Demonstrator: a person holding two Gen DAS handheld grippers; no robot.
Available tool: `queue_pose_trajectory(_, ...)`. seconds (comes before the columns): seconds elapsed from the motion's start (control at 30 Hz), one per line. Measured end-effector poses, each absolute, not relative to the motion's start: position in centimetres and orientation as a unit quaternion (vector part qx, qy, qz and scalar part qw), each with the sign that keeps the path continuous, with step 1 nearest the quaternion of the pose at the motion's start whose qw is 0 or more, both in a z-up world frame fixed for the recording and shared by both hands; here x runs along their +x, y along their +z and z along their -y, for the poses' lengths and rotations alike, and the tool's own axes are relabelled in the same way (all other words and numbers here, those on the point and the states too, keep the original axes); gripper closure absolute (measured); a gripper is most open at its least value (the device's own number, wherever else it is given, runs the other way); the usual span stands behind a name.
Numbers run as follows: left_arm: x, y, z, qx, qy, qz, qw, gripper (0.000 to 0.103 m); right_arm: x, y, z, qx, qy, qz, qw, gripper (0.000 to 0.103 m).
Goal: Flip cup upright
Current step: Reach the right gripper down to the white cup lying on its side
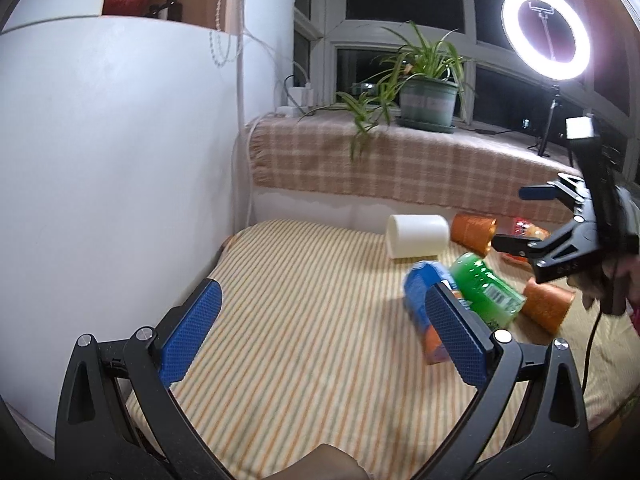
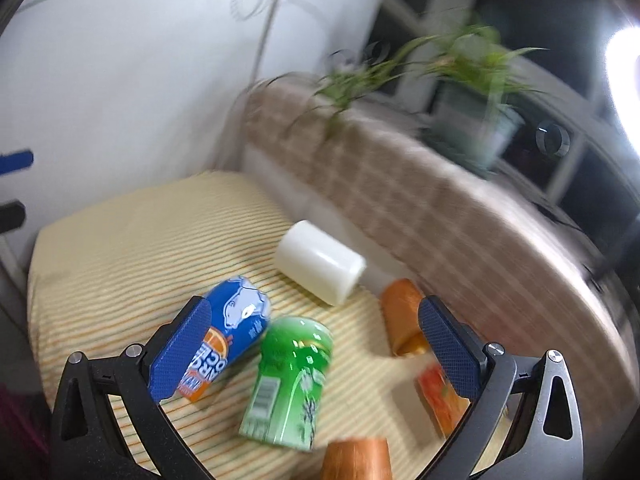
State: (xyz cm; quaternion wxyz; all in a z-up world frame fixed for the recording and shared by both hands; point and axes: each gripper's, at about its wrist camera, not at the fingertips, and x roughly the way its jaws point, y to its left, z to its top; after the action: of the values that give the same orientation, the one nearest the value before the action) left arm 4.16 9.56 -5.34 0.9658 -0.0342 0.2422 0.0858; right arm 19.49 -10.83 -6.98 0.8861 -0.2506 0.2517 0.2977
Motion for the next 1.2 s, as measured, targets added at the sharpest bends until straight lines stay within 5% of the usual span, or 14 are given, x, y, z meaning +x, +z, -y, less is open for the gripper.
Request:
queue_pose_trajectory(0.8, 6.3, -7.7, -14.1, -0.05, 0.139, -0.272, 0.951, 0.0, 31.6, -14.7, 1.2, -0.477, 0.369, -0.326, 0.729, 0.001)
queue_pose_trajectory(1.2, 6.2, -7.8, -15.4, -0.056, 0.155, -0.272, 0.948, 0.0, 34.7, -15.6, -0.9, -0.464, 0.387, -0.361, 0.71, 0.002)
